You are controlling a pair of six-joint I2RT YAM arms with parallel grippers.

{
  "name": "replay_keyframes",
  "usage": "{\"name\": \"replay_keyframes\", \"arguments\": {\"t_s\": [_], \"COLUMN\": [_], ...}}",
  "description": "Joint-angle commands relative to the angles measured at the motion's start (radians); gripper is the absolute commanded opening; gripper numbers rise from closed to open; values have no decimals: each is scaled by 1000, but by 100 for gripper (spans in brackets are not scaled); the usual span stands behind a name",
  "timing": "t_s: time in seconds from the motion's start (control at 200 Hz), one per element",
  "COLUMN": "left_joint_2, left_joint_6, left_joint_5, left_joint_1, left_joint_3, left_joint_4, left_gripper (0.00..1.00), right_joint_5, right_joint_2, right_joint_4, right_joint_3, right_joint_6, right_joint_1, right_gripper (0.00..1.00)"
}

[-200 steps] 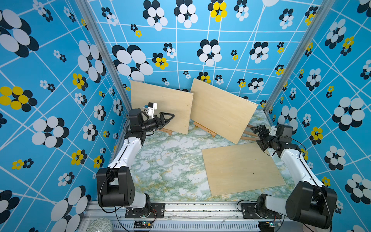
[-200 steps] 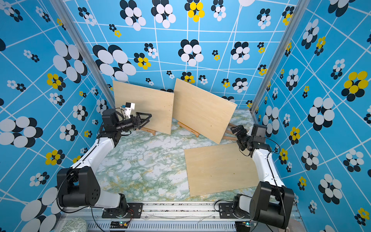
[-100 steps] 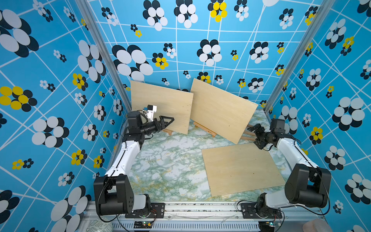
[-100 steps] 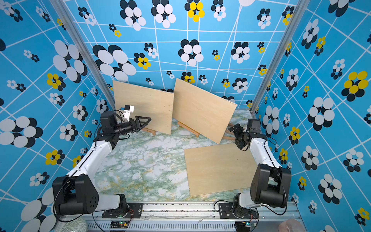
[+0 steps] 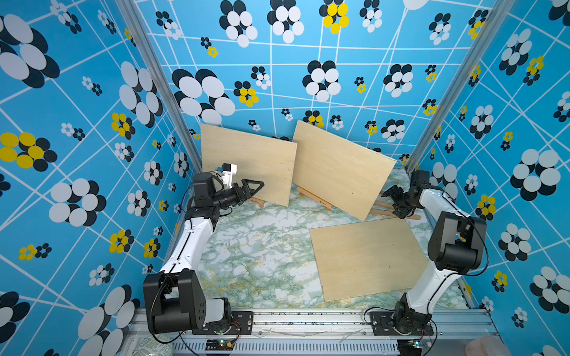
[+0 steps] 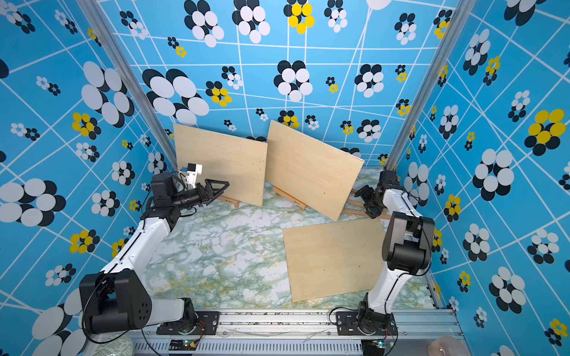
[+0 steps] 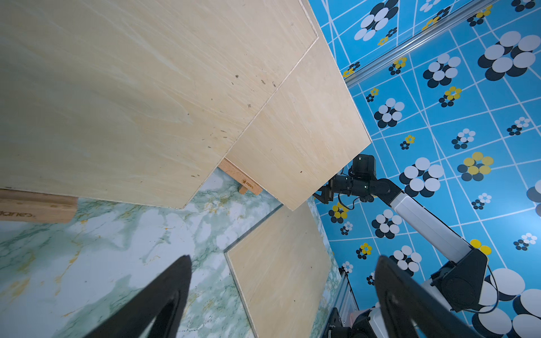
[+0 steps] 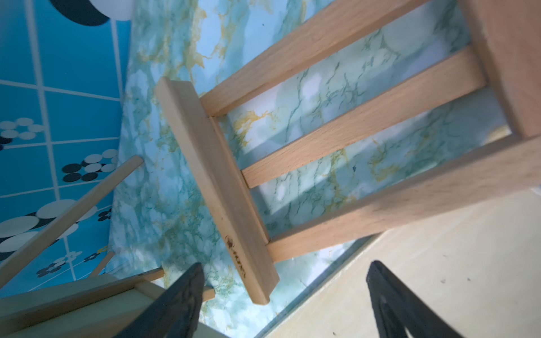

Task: Assemble the easel
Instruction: Pick up the easel at the center of the board.

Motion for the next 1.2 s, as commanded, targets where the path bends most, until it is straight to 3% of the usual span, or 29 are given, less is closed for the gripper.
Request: {"name": "replay_keyframes", "arguments": {"t_s": [0.0,0.32,0.665,0.88,1.069,1.194], "left_joint_2": [-16,-10,-22,-22,-21,-15], "left_joint_6": [24,10,-51,-58,-65,-70], "left_joint_5": [1,-23,-19,-24,-24,-28], "left_joint_1": [13,26,88,100,103,104], "left_joint_3": [-18,-23,-61,-69,-72,-75], "left_joint_4": [3,21,88,95,106,114], "left_gripper": [99,99,99,99,99,99], "right_joint_5": [-19,-10,113,154,190,201], "right_joint_2": [32,199,375,460,482,471], "right_joint_4": [-75,-165,-367,-439,-453,-454], "right_joint_3": [88,305,567,672,682,674], "right_joint_6": [-62,-85,-157,-197,-208,-209], "right_joint_1": [24,74,105,126,126,124], "right_gripper": [89,85,76,75,60,41]}}
